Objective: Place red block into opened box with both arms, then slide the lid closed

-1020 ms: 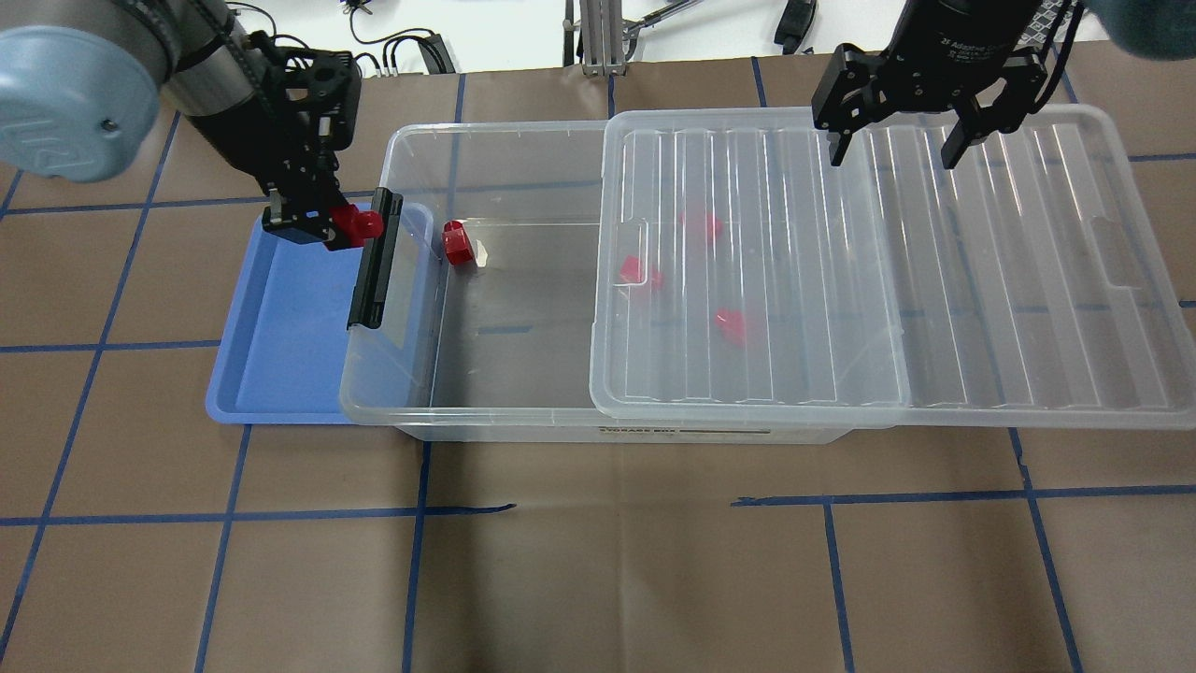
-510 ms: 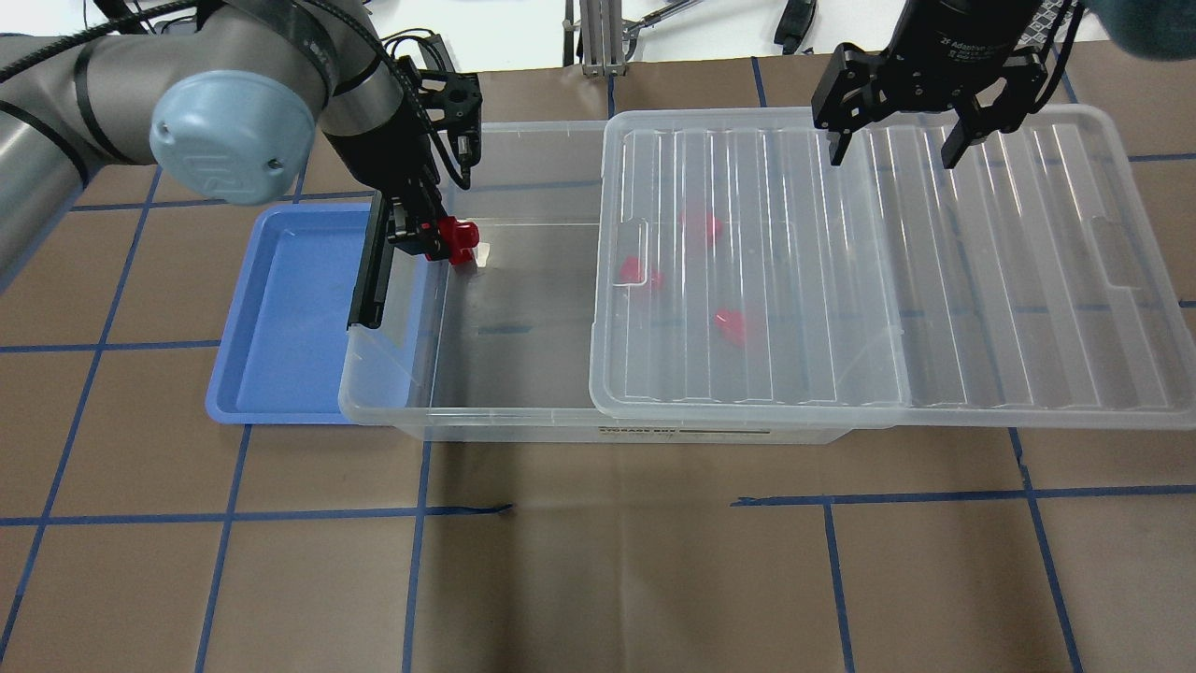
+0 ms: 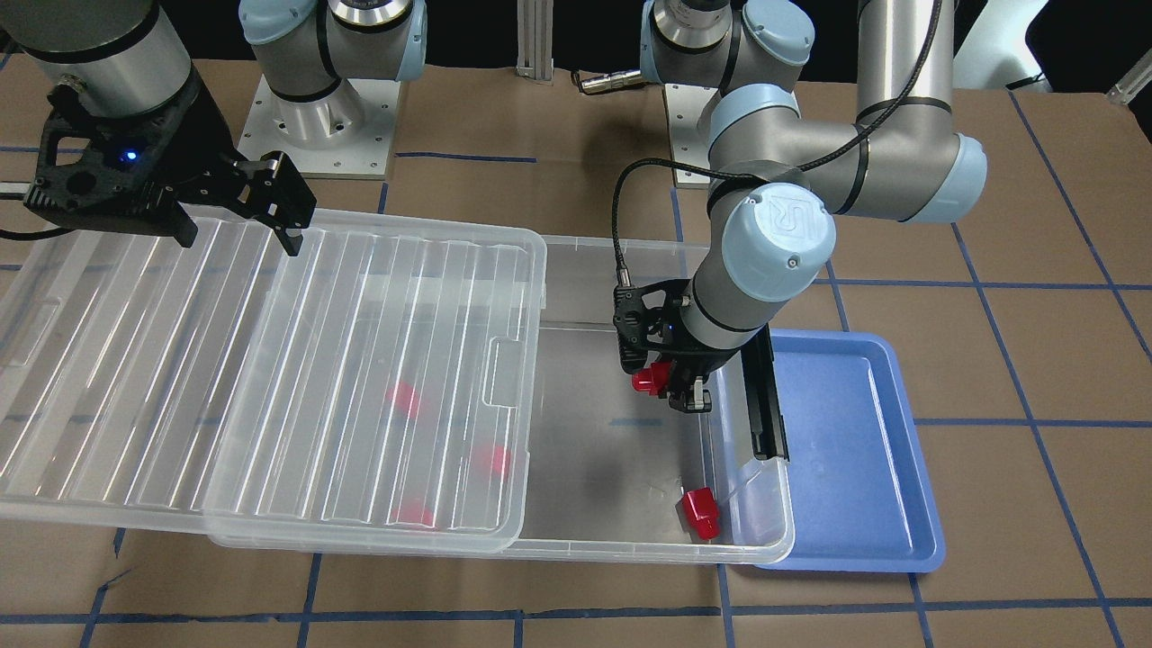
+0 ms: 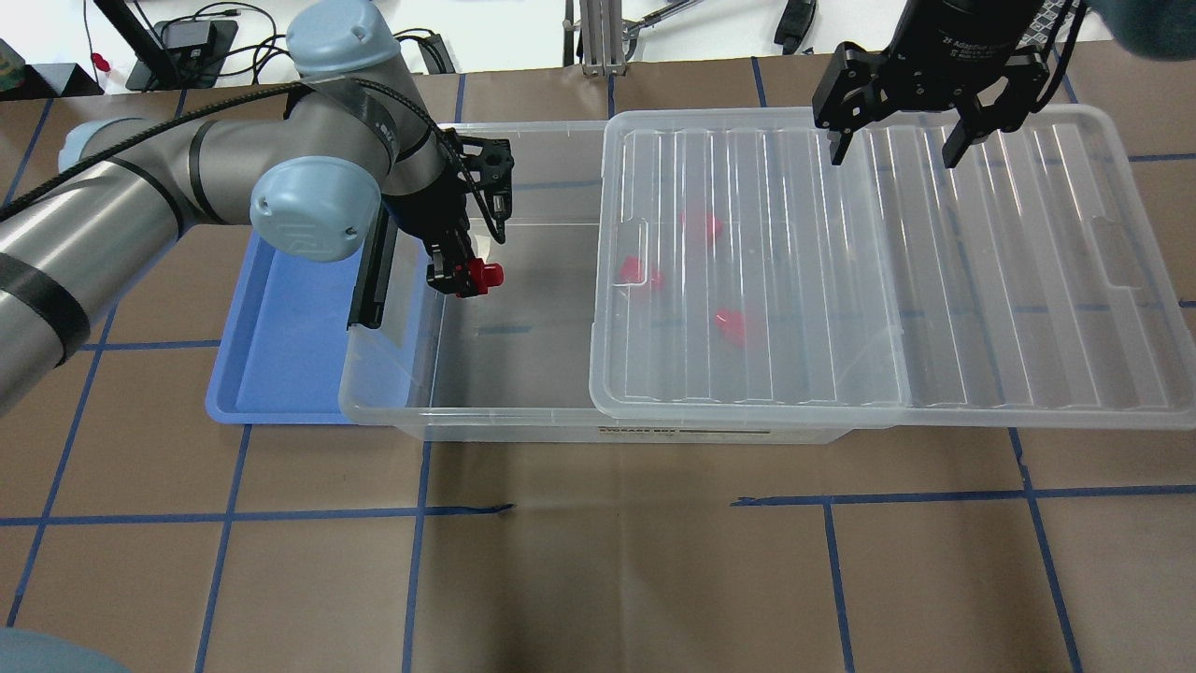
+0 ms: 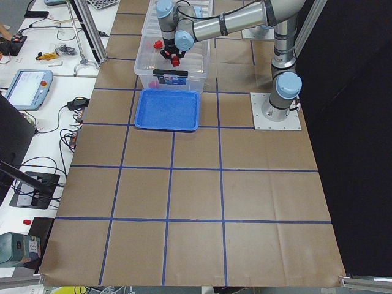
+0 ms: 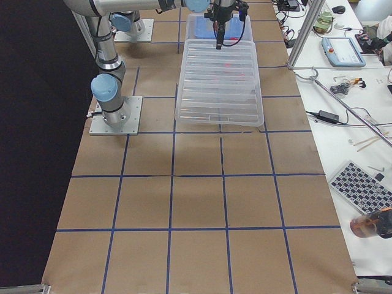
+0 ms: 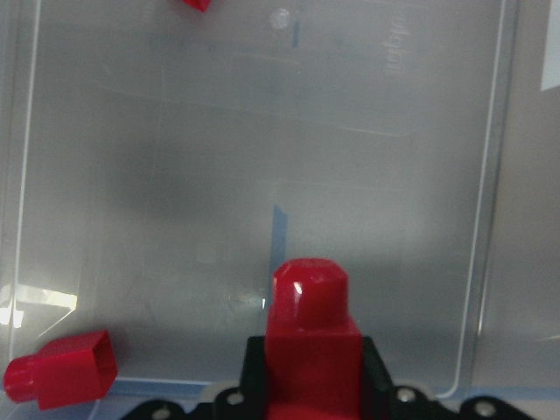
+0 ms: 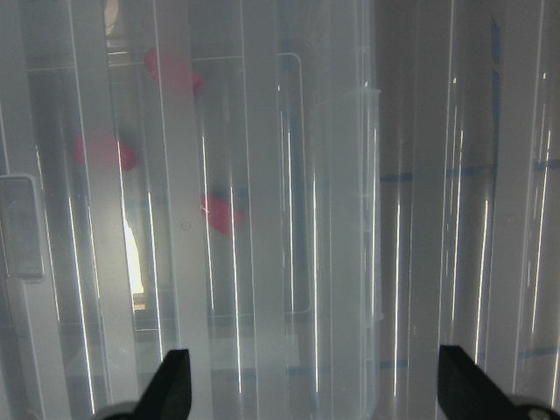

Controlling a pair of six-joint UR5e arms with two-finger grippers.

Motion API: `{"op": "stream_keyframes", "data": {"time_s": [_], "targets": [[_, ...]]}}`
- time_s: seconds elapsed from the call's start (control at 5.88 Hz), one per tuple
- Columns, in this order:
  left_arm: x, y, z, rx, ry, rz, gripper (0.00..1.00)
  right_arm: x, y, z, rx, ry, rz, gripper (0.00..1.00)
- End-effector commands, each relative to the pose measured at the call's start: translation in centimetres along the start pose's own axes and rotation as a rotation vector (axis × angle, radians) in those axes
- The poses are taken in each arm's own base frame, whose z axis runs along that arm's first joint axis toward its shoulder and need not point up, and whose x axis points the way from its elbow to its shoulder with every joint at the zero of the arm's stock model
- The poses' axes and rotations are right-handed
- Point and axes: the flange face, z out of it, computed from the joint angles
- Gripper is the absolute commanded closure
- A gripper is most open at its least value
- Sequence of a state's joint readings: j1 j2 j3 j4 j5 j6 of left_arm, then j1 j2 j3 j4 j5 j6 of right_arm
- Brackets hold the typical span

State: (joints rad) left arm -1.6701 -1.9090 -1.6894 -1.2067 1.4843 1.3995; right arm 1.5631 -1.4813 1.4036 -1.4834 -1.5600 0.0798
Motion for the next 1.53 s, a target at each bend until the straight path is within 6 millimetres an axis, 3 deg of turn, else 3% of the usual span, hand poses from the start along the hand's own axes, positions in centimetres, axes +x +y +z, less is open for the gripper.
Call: {"op": "stream_keyframes", "data": {"time_s": [0.0, 0.34, 0.51, 0.68, 0.85, 1.02, 1.36], "targets": [[0.7, 0.1, 6.0, -0.005, -0.004, 0.012, 0.98, 0.0, 0.0, 0.0, -0.001, 0.0, 0.0, 0.0], [0.4, 0.0, 7.6, -0.008, -0.001, 0.021, 0.95, 0.0, 0.0, 0.0, -0.001, 0.0, 0.0, 0.0], [0.3, -0.1, 7.9, -0.005, 0.0, 0.017, 0.75, 0.0, 0.0, 0.1, -0.002, 0.0, -0.002, 0.0], [0.1, -0.2, 8.0, -0.003, -0.018, 0.024, 0.47, 0.0, 0.0, 0.2, -0.004, 0.002, -0.003, 0.0], [-0.1, -0.2, 7.7, -0.004, -0.025, 0.026, 0.11, 0.0, 0.0, 0.1, -0.003, 0.0, -0.003, 0.0], [-0.4, -0.4, 7.2, -0.007, -0.028, 0.028, 0.02, 0.0, 0.1, 0.0, -0.001, 0.002, -0.003, 0.0], [-0.2, -0.6, 1.3, -0.006, -0.02, 0.015, 0.02, 0.1, 0.2, -0.1, 0.001, 0.003, -0.002, 0.0]]}}
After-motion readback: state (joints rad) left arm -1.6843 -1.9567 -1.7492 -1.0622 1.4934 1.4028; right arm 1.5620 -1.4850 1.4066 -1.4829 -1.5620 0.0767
